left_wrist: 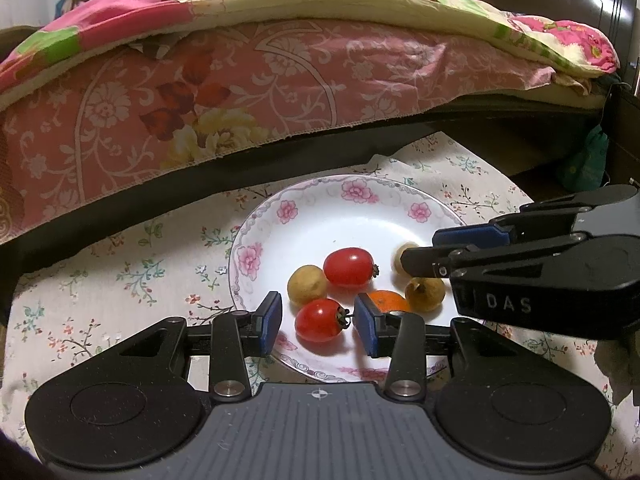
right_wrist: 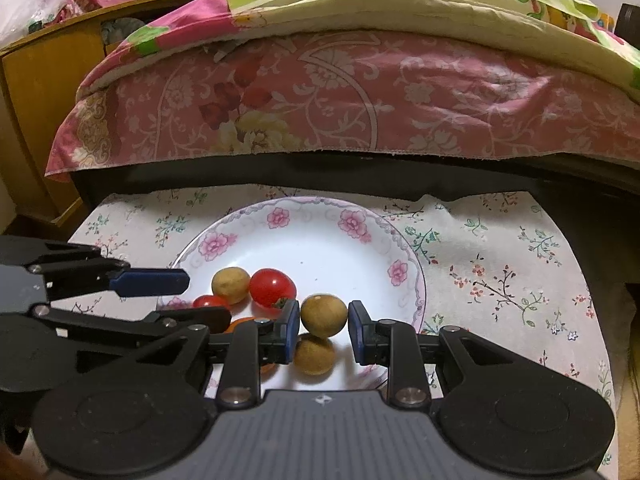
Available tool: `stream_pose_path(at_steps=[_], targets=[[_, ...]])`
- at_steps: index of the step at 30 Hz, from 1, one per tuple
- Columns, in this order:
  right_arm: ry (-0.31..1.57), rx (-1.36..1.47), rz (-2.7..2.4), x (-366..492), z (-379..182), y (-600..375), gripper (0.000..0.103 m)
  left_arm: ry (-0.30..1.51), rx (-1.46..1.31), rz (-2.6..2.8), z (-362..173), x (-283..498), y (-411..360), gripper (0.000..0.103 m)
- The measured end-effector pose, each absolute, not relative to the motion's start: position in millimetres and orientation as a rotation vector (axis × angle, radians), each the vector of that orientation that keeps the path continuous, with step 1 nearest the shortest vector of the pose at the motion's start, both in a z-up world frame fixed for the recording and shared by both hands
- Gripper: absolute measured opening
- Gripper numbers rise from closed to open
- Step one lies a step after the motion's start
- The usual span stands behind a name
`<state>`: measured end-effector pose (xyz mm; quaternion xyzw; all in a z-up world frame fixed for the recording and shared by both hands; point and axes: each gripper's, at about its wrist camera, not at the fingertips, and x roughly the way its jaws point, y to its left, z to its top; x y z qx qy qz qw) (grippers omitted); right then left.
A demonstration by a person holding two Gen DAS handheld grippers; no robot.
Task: Organize fruits
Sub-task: 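Release the cherry tomato into the plate with the left tool while the right releases the yellow fruit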
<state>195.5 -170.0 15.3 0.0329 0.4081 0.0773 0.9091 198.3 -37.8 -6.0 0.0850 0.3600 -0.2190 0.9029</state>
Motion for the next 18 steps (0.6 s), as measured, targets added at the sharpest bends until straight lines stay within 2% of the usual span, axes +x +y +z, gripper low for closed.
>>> stream_pose_path(at_steps=[18], targets=[[0.798,0.115,0.166,180.2,44.7,-170.8,0.027,0.722,0.19,-0.429,22.1,174.4,-21.1,0.049]])
